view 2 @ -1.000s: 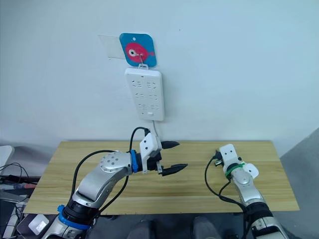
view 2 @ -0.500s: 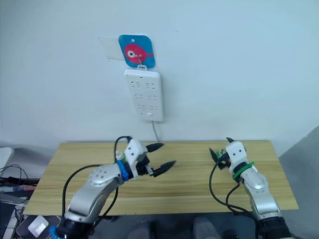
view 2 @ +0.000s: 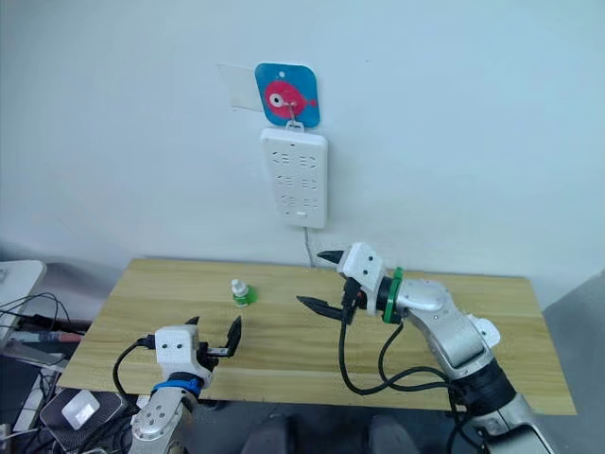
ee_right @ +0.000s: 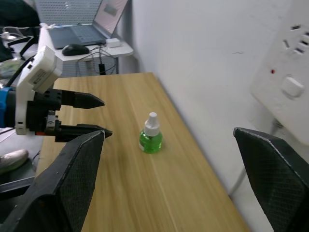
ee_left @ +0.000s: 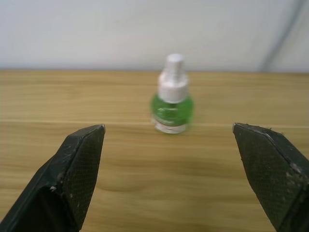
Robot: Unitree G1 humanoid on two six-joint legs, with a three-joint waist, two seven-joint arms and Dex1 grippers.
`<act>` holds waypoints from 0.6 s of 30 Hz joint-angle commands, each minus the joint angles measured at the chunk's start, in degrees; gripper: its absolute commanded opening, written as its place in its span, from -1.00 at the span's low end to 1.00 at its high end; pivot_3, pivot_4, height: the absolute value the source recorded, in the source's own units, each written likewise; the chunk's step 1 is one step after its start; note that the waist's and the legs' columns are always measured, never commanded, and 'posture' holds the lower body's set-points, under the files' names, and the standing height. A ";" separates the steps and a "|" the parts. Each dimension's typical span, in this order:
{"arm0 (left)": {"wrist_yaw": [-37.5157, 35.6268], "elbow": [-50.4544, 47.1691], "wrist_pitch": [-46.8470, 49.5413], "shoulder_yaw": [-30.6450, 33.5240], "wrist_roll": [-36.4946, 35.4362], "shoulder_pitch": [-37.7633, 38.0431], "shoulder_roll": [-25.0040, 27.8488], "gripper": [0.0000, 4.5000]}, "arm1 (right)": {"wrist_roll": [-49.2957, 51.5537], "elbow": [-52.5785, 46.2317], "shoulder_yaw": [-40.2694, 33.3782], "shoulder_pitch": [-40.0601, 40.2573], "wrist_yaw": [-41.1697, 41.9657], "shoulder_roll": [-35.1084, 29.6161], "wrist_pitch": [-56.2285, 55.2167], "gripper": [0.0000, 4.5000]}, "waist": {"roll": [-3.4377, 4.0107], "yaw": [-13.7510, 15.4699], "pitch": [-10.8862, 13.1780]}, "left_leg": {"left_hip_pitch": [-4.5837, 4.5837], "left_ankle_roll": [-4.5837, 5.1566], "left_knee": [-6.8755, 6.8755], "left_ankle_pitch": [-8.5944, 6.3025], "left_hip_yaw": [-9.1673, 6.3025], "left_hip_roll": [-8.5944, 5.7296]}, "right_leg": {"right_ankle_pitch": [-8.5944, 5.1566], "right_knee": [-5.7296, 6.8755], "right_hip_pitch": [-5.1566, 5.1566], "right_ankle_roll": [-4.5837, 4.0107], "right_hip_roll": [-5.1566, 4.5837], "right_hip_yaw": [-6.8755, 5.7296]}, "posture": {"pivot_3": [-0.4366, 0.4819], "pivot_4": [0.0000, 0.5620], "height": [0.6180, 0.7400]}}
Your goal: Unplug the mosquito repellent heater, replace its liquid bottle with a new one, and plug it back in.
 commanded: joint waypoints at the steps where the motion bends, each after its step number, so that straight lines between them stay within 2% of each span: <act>1: 0.24 7.81 -5.80 2.30 -0.45 -4.77 1.00 1.00 | 1.99 -1.46 -0.59 -1.27 3.13 -0.55 1.63 0.99 | -0.04 0.15 0.02 | 0.00 0.00 0.00 0.00 -0.01 0.00 | 0.00 -0.01 0.01 0.00 0.00 -0.01 | -0.04 -0.34 1.00; 11: -6.78 38.51 -14.85 3.05 -1.38 -21.21 2.56 1.00 | 0.78 -3.57 -1.30 -2.05 4.90 -3.59 5.47 0.99 | -0.14 -0.18 0.35 | -0.03 0.01 -0.06 -0.01 0.04 0.01 | 0.00 -0.05 -0.03 0.00 0.02 0.01 | -0.11 -0.28 1.00; 18: -7.41 52.90 -18.87 3.10 -0.30 -29.87 4.06 1.00 | 1.93 -6.33 -3.13 -2.37 3.83 -4.06 9.80 0.99 | -0.17 -0.41 0.40 | -0.07 0.00 -0.07 -0.01 0.06 0.02 | 0.00 -0.06 -0.09 0.00 0.06 0.03 | -0.20 -0.32 1.00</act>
